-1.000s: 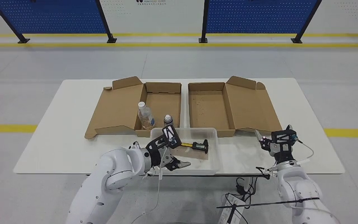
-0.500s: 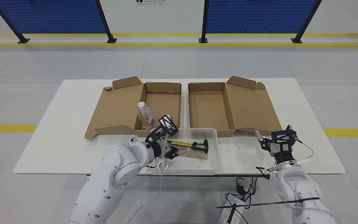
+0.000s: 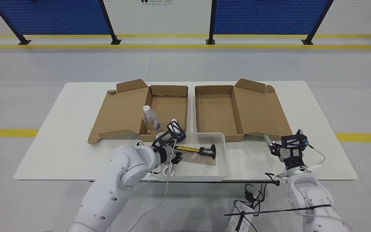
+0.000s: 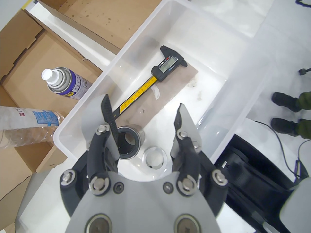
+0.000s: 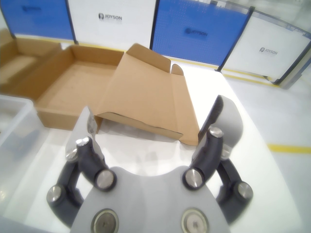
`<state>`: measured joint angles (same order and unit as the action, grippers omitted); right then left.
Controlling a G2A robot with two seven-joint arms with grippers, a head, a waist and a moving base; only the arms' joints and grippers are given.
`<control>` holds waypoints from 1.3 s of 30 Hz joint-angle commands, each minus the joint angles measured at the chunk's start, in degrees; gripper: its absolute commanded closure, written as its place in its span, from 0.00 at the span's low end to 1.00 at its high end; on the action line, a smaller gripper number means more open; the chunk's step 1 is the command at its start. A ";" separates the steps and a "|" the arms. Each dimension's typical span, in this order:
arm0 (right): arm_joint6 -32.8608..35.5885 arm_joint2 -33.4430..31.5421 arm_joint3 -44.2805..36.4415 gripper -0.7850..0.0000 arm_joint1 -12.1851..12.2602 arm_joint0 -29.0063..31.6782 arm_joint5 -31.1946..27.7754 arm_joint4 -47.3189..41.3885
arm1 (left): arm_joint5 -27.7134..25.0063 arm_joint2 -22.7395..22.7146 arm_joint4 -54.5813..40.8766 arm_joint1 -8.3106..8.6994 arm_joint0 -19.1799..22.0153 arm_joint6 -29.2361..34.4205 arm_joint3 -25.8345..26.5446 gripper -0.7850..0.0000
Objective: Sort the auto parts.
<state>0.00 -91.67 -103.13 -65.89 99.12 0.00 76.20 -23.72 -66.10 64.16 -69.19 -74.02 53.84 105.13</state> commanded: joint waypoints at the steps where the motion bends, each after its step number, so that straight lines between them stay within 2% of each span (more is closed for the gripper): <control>1: 0.00 0.00 0.00 0.00 0.00 0.00 0.00 0.00 | 0.28 0.14 0.09 0.06 0.22 0.59 -0.11 0.59; 5: 0.00 0.00 0.00 0.00 0.00 0.00 0.00 0.00 | 0.61 0.38 0.39 0.20 0.85 2.20 -0.28 0.56; 14: 0.00 0.00 0.00 0.00 0.00 0.00 0.00 0.00 | 1.60 0.82 1.41 0.49 2.39 5.48 -0.65 0.64; 22: 0.00 0.00 0.00 0.00 0.00 0.00 0.00 0.00 | 3.44 1.81 2.29 0.55 3.62 7.84 -1.63 0.55; 39: 0.00 0.00 0.00 0.00 0.00 0.00 0.00 0.00 | 7.17 4.90 3.89 0.18 7.09 11.31 -4.62 0.57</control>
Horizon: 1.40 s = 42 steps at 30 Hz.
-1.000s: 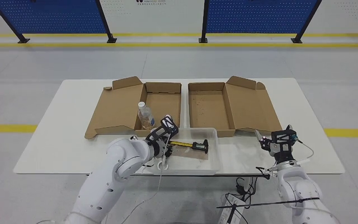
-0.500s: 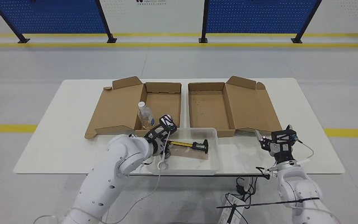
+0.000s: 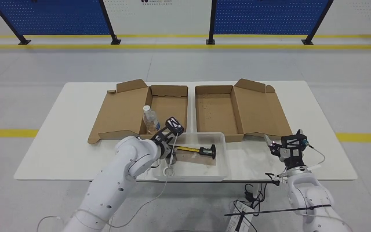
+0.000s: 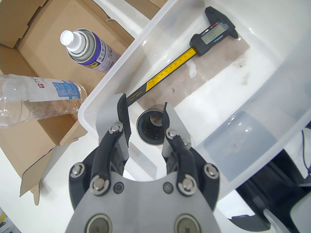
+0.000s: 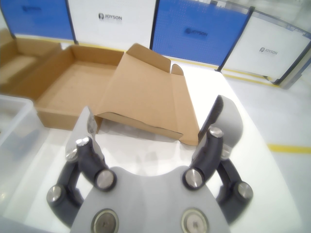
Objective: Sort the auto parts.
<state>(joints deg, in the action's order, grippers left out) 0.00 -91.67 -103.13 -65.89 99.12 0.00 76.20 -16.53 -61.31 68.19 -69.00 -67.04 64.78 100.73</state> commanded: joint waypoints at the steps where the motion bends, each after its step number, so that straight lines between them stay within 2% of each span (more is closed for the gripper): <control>1: 0.00 0.00 0.00 0.00 0.00 0.00 0.00 0.00 | -0.09 0.19 -0.25 0.00 0.21 0.70 -0.32 0.57; 17: 0.00 0.00 0.00 0.00 0.00 0.00 0.00 0.00 | 0.68 0.83 -1.55 0.05 2.00 4.65 -1.38 0.54; 42: 0.00 0.00 0.00 0.00 0.00 0.00 0.00 0.00 | 2.07 1.64 -1.51 0.20 2.87 6.95 -2.56 0.54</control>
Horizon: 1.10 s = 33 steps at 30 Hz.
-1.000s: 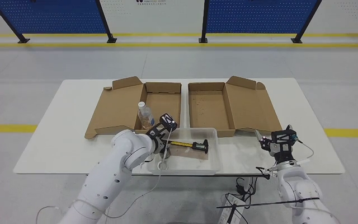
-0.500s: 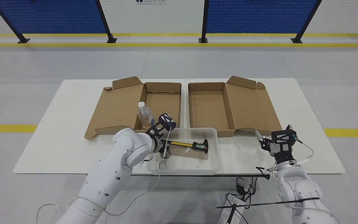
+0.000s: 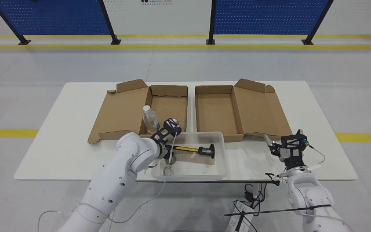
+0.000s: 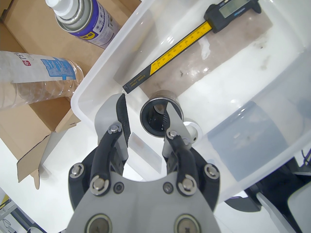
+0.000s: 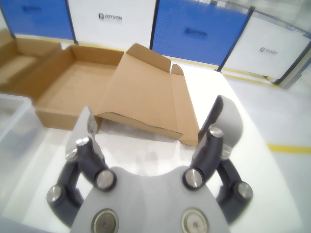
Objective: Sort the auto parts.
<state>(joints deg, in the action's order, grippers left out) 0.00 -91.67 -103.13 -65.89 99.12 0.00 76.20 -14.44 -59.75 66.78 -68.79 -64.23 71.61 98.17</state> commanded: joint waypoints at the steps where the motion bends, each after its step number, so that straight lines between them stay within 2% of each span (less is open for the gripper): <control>1: 0.00 0.00 0.00 0.00 0.00 0.00 0.00 0.00 | -0.01 0.14 -0.04 0.00 0.12 0.17 -0.07 0.54; 26: 0.00 0.00 0.00 0.00 0.00 0.00 0.00 0.00 | -0.19 2.89 -2.18 -0.42 2.23 1.12 -1.86 0.49; 28: 0.00 0.00 0.00 0.00 0.00 0.00 0.00 0.00 | -0.25 3.03 -2.02 -0.43 2.35 0.56 -1.71 0.43; 31: 0.00 0.00 0.00 0.00 0.00 0.00 0.00 0.00 | 0.28 3.12 -1.68 -0.46 2.39 -0.63 -1.34 0.51; 33: 0.00 0.00 0.00 0.00 0.00 0.00 0.00 0.00 | 0.48 3.04 -1.55 -0.44 2.45 -0.66 -1.06 0.51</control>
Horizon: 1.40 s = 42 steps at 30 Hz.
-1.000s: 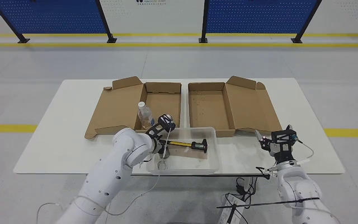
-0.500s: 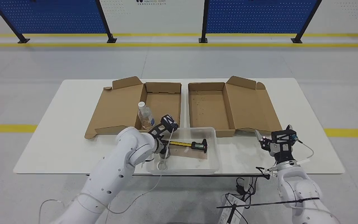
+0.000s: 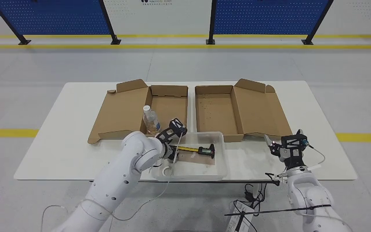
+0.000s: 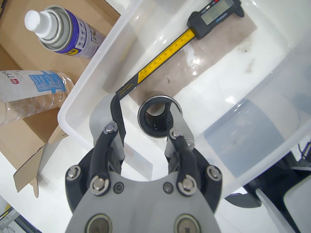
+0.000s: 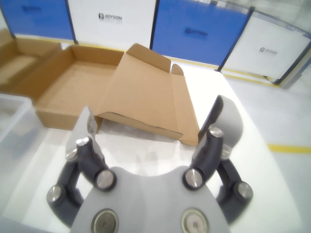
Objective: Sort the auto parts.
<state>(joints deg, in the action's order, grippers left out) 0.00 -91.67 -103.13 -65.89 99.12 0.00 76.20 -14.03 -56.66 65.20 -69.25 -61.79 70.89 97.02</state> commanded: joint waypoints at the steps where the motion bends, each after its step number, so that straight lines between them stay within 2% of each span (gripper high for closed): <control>1: 0.00 0.00 0.00 0.00 0.00 0.00 0.00 0.00 | 0.09 -0.15 0.01 0.04 0.06 0.14 0.17 0.51; 14: 0.00 0.00 0.00 0.00 0.00 0.00 0.00 0.00 | 0.34 -1.42 -0.14 0.45 -0.40 0.92 0.20 0.46; 30: 0.00 0.00 0.00 0.00 0.00 0.00 0.00 0.00 | 0.58 -0.91 -1.38 0.41 -0.23 -0.05 -1.78 0.51; 42: 0.00 0.00 0.00 0.00 0.00 0.00 0.00 0.00 | -0.11 0.26 -6.25 0.07 0.71 0.14 -1.41 0.49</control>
<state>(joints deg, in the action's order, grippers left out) 0.00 -91.67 -103.13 -65.89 99.12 0.00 76.20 -14.16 -56.40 59.54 -69.16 -61.15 71.02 95.63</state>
